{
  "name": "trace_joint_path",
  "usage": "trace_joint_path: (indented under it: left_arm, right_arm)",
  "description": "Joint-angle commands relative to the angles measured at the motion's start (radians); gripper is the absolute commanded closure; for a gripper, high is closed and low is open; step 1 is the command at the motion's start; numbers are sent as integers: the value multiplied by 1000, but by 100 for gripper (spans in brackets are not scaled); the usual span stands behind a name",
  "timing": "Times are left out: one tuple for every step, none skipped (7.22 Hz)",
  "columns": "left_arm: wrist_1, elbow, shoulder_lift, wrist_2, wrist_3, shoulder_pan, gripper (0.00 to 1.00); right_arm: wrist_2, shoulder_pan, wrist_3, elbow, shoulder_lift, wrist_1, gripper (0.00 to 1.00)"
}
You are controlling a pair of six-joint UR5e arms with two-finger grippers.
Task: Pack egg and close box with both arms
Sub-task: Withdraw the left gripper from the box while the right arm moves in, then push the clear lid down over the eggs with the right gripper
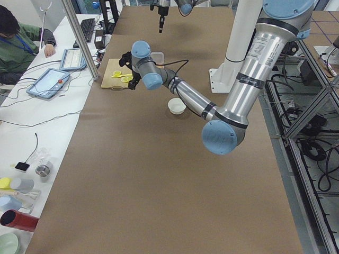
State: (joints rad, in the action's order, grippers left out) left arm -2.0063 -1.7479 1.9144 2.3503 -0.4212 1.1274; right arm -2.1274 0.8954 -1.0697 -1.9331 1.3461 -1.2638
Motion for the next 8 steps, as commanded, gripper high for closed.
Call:
trace_joint_path:
  left_arm:
    - [1, 76, -116, 118, 299, 167, 3]
    - [0, 87, -145, 119, 356, 204, 3]
    - [-2, 87, -153, 122, 363, 216, 3]
    - [-3, 85, -173, 139, 363, 227, 3]
    - [-5, 81, -176, 144, 363, 230, 3]
    - [-12, 79, -196, 144, 364, 232, 3]
    - [-14, 79, -199, 144, 364, 232, 3]
    - [-12, 79, -207, 144, 363, 232, 3]
  right_arm:
    - [174, -154, -242, 19, -80, 0, 100]
    - [251, -220, -257, 52, -138, 0, 100]
    - [329, -274, -289, 119, -198, 0, 100]
    - [386, -303, -327, 161, -256, 0, 100]
    - [417, -326, -354, 198, -307, 1, 100]
    - [443, -335, -378, 219, -359, -2, 100]
    - [443, -337, -397, 221, -390, -2, 100]
    - [439, -337, -400, 217, -397, -3, 100]
